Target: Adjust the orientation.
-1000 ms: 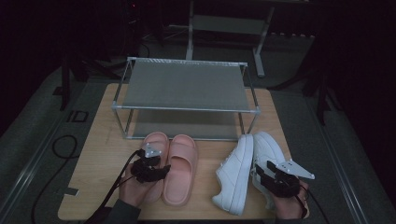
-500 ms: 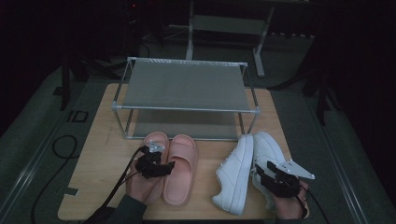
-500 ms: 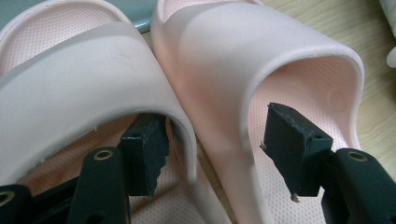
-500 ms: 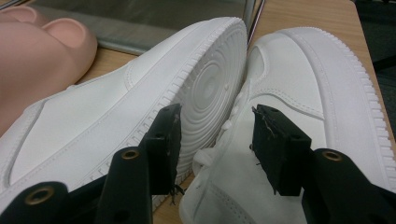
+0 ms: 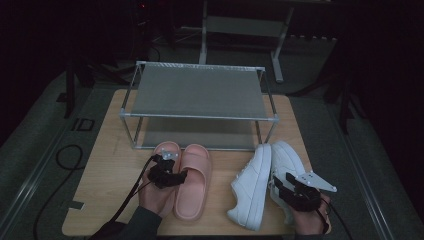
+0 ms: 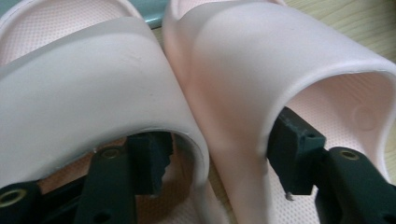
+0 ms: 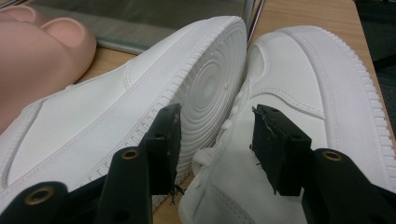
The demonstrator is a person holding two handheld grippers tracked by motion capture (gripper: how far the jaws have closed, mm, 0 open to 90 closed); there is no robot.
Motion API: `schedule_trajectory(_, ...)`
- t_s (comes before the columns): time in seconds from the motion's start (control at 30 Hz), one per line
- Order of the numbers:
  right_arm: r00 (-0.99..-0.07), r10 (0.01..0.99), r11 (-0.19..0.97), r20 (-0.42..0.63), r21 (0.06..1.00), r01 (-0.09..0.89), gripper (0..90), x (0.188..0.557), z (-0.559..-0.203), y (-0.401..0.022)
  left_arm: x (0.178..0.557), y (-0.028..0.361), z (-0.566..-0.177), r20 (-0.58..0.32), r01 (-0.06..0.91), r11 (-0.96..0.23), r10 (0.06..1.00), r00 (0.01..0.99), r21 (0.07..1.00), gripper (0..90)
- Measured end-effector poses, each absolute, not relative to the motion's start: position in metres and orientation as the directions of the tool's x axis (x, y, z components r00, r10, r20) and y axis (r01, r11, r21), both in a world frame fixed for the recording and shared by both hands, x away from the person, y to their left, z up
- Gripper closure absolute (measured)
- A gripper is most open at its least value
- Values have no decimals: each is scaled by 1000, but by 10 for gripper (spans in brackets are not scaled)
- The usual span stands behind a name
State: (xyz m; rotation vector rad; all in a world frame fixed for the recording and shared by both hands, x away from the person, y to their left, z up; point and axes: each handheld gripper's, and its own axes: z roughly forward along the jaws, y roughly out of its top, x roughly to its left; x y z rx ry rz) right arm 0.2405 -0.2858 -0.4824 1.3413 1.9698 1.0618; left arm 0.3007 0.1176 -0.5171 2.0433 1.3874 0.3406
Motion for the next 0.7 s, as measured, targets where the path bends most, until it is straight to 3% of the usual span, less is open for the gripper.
schedule_trajectory(0.43, -363, 932, 194, 10, 832, 519, 514, 240, -483, -287, 301, 120, -513, -118, 748, -263, 903, 413, 609, 619)
schedule_trajectory(0.7, -365, 931, 195, 9, 833, 518, 514, 240, -483, -286, 297, 121, -510, -82, 730, -308, 892, 445, 610, 673)
